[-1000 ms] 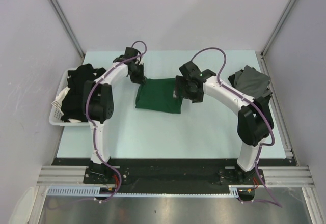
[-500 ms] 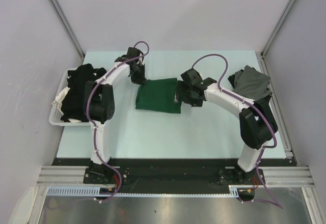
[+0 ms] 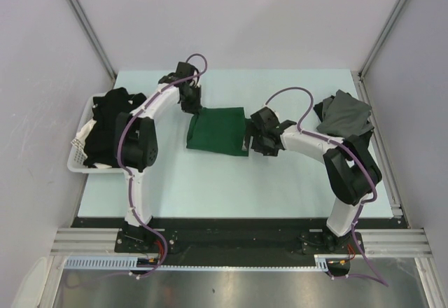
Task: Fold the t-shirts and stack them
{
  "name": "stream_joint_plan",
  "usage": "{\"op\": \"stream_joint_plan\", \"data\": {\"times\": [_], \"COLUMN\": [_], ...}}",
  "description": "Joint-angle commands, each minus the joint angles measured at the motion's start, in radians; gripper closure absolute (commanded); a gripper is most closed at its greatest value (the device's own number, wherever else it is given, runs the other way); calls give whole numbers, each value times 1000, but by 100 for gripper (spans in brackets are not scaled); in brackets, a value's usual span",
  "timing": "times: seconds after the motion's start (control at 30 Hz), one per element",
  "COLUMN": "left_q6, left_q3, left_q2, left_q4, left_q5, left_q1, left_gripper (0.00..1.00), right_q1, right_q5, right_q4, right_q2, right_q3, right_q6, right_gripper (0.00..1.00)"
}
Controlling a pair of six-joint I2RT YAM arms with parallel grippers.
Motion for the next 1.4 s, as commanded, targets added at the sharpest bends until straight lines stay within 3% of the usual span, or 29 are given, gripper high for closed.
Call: {"op": "stream_joint_plan", "data": {"times": [0.0,0.7,0.9,1.1,1.2,1.23,1.33,1.37], "left_q6": [27,43,41,35,30,30,27,27], "left_q3": [18,24,27,24,22,22,18,18], "left_q2": [-95,-76,-72,-69,-69,-69,-72,-72], "left_q4": [0,-22,-14,-9,-8,-8,-6,-6], "left_q5": [-23,-44,-43,-35,-32,-32,-30,-32], "left_q1": [-8,-18,-23,-25,-28,-28,-29,-31], "left_gripper": [100,100,100,100,100,100,100,100], "right_q1": [13,25,27,25,25,21,9,5], "right_q5": [-3,-50,-79,-124,-132,-132,-130,-129], "right_q4": [119,297,307,302,294,291,279,272], "right_q2": [-6,80,104,124,129,129,124,121], "right_q3": [-51,-106,-106,-106,-106,-106,-106,-106], "right_q6": [38,45,48,35,27,27,18,15], "right_gripper": [18,23,31,50,73,86,100,100]}}
